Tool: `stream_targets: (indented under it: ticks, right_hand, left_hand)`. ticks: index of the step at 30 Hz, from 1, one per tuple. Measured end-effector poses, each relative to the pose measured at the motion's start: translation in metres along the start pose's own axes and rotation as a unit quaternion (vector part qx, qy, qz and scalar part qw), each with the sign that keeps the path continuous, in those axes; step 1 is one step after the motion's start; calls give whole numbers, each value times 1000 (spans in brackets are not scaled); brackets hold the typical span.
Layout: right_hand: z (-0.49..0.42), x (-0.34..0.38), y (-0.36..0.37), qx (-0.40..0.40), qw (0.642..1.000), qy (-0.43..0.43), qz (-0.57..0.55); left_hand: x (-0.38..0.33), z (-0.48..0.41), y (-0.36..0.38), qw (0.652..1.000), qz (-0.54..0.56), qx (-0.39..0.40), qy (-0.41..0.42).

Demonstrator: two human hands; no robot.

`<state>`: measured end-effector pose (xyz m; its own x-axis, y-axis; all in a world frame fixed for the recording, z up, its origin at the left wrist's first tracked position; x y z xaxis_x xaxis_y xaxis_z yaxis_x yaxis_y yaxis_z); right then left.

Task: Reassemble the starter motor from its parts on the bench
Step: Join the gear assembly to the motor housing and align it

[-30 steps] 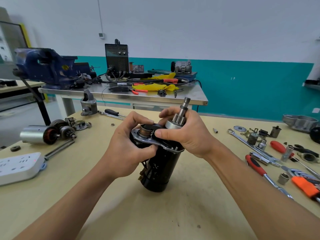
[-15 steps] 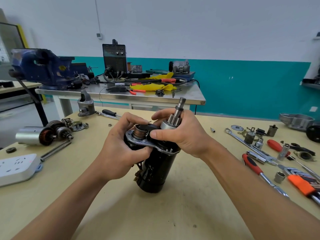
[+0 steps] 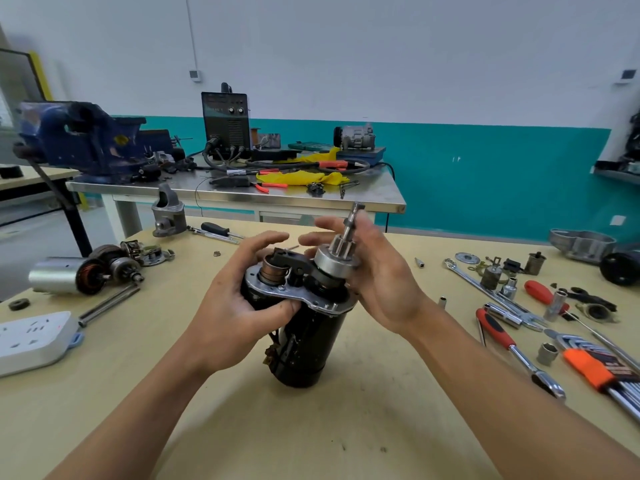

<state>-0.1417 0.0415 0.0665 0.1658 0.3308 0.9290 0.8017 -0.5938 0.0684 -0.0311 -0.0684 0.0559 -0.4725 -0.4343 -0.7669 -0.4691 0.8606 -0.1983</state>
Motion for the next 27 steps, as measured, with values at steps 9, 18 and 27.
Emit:
stream_targets:
  ticks: [9,18,27]
  right_hand:
    - [35,-14,3,-32,994,-23,98]
    - [59,11,-38,-104,982,-43,152]
    - [74,23,-73,-162,985,-64,-3]
  left_hand:
    - [5,5,5,997,29,9,-65]
    - [7,-2,46,995,54,57,-60]
    - [5,-13,93,992,37,113,-51]
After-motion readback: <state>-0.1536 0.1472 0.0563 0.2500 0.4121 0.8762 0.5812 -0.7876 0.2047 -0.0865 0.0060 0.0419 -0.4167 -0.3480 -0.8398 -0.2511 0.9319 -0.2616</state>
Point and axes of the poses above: each hand's wrist, its own z-axis away from the middle knuckle, its own y-axis out of the palm, x = y × z, the point moved 9 cm from there along -z, towards the middle knuckle, and after that the axes turned 2 degrees about -x, right-handed, at the moved point
